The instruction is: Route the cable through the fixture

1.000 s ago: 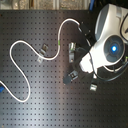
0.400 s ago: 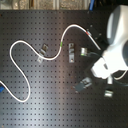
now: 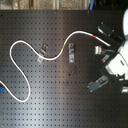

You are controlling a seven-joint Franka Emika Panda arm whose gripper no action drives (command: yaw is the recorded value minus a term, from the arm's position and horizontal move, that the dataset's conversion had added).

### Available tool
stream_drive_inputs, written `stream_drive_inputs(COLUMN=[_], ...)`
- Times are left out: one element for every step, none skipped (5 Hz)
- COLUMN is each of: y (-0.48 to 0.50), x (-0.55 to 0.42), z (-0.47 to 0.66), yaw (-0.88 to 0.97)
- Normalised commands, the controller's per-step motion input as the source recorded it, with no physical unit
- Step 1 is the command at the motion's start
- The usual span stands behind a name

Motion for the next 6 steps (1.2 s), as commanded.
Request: stream_drive_inputs(y=[-0.089,0.266,0.374,-0.067,-0.188,-0.230], x=[-0.234,-0.255,-0.328,-0.092,-0.279,-0.231], z=[-0.01,0.00,0.00,0.01,0.01,0.01], yaw=[0.00,0.24,0.39,0.00,0.00,-0.05])
